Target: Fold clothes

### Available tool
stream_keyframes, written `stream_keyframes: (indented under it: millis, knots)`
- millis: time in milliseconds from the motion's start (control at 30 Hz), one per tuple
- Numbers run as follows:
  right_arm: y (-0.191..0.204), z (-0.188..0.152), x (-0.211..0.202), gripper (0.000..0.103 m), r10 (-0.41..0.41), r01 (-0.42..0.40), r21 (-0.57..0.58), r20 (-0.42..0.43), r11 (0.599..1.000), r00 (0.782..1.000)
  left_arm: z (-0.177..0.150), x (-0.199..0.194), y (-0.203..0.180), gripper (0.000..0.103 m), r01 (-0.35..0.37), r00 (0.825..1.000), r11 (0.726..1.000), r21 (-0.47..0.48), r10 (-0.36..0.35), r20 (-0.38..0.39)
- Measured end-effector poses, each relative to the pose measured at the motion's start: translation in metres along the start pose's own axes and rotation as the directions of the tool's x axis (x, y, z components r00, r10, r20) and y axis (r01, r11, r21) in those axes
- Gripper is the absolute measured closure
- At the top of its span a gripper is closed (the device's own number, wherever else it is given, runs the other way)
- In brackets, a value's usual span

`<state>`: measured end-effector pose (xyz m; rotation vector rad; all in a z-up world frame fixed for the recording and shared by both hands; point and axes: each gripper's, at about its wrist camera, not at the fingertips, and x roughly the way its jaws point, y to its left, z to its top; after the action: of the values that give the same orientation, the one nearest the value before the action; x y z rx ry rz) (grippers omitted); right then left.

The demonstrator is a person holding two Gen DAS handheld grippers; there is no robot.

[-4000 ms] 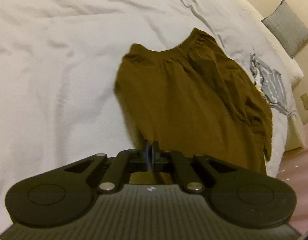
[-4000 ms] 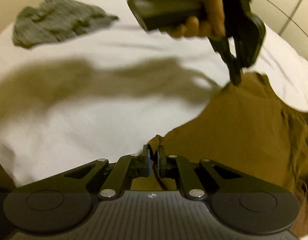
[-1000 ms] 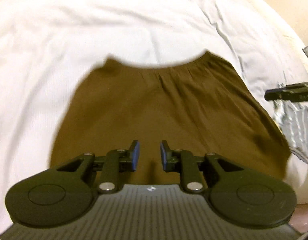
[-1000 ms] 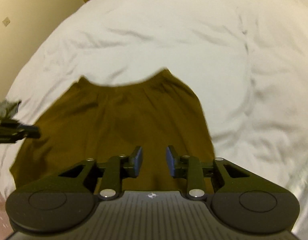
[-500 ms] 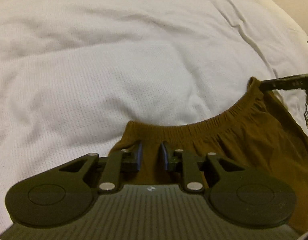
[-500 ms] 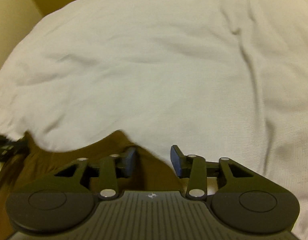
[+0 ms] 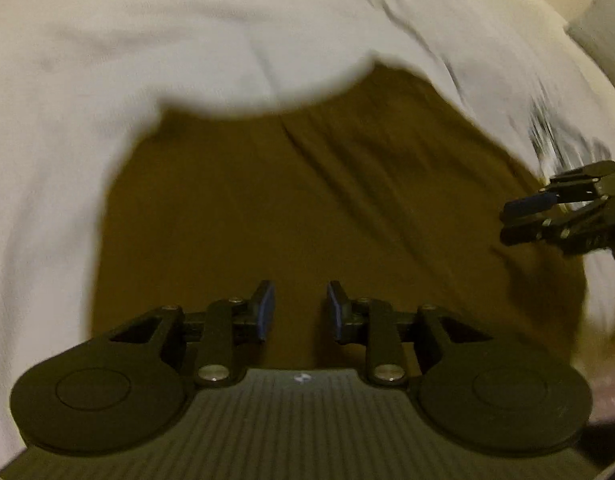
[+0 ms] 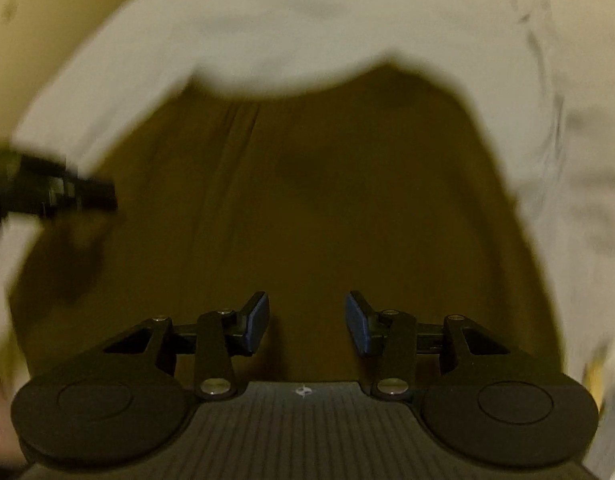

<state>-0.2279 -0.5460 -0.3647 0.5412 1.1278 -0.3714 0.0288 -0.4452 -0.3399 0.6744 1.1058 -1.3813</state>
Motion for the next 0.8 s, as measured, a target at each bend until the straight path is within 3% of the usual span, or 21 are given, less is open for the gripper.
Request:
stream_keyframes:
  millis: [167,300,433,500,567,667,800]
  knots:
    - [-0.013,-0.070,-0.020,0.054,-0.028,0.033,0.063,-0.076,0.997,0.997,-0.062,-0.013,-0.023,0.077,-0.094,0.993,0.994,-0.053,0.089,-0.082]
    - [-0.021,-0.091,-0.041,0.054,-0.038,0.045,0.090,-0.087,0.995,0.996,-0.082,-0.037,-0.045,0.078,-0.144,0.985,0.986,-0.085,0.134,-0.104]
    - [-0.001,-0.092,-0.051,0.054,0.023,-0.023,0.008,-0.026,1.000,0.999,-0.085,-0.049,-0.089,0.077,-0.115,0.993,0.992,-0.055,0.113,-0.040]
    - [0.011,-0.088,-0.045,0.054,0.072,-0.073,-0.035,-0.022,0.997,0.997,-0.087,-0.037,-0.112,0.077,-0.094,0.994,0.995,-0.022,0.093,-0.052]
    - [0.025,-0.086,-0.034,0.054,0.112,-0.117,-0.083,-0.060,0.990,0.992,-0.094,-0.017,-0.132,0.077,-0.082,0.992,0.997,0.016,0.083,-0.099]
    - [0.035,-0.091,-0.014,0.047,0.142,-0.160,-0.092,-0.180,0.983,0.973,-0.105,0.001,-0.146,0.077,-0.064,0.985,0.998,0.002,0.064,-0.162]
    - [0.019,-0.091,-0.032,0.047,0.161,-0.169,-0.026,-0.180,0.985,0.970,-0.110,-0.016,-0.144,0.077,-0.025,0.987,0.998,-0.063,0.014,-0.158]
